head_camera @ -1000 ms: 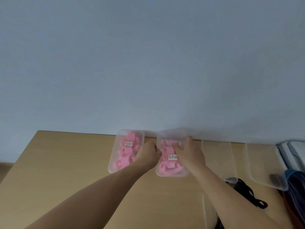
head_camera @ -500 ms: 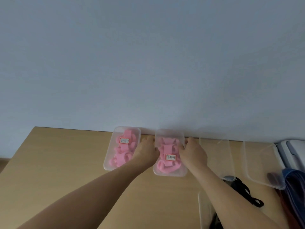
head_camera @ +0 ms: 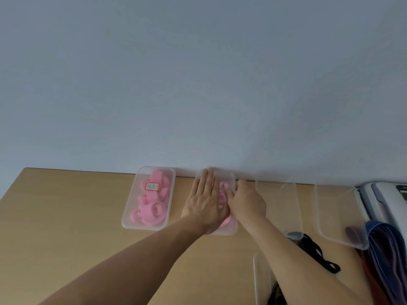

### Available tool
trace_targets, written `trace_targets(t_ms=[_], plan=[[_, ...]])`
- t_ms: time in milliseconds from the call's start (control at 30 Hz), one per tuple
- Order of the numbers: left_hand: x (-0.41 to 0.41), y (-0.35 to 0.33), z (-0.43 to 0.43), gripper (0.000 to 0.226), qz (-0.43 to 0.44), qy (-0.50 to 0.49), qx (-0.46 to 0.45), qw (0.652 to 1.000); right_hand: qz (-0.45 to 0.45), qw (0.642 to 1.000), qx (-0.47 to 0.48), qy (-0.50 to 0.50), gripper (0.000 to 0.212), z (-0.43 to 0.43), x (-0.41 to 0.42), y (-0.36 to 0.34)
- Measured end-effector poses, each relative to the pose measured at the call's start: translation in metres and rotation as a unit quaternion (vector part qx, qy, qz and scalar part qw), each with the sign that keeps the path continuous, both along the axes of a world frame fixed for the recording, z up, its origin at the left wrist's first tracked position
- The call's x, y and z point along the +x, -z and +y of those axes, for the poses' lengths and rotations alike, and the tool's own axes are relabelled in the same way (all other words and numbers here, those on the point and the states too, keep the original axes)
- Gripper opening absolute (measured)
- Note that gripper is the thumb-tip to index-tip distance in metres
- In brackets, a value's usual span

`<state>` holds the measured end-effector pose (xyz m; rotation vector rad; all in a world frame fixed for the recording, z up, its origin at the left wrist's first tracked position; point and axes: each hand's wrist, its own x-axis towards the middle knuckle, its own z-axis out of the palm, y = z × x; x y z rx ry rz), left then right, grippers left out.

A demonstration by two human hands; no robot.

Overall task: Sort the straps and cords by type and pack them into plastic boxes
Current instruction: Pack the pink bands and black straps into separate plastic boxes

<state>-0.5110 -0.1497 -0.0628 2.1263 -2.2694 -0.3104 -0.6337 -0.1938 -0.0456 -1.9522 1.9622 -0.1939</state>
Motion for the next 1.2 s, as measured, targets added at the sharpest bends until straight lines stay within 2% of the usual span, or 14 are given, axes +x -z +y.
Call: trace_targets(t_ms=[267,400,833,933,1067,1200], plan=[[0.001,0.005,-0.002,0.078,-0.016,0.018,-0.009,1.0,0.001,0.999,0.024,-0.035,0.038,-0.023,-0.004,-0.011],[0.002,0.004,-0.002,0.08,-0.02,0.021,-0.011,1.0,-0.052,0.999,0.015,0.002,0.031,-0.049,-0.001,-0.018],[0.003,0.006,-0.002,0.08,-0.01,0.019,-0.036,0.999,-0.133,0.982,0.116,0.06,0.033,-0.049,0.0,-0.017],[0.004,0.007,-0.003,0.082,0.0,0.017,-0.038,0.999,-0.126,0.986,0.108,0.032,0.031,-0.023,-0.007,-0.018],[0.005,0.01,-0.004,0.08,-0.001,0.013,-0.036,0.999,-0.095,0.992,0.07,0.045,0.03,-0.001,-0.009,-0.017],[0.005,0.009,-0.004,0.081,-0.003,0.014,-0.023,1.0,-0.084,0.99,0.108,0.022,0.032,-0.004,-0.006,-0.029]])
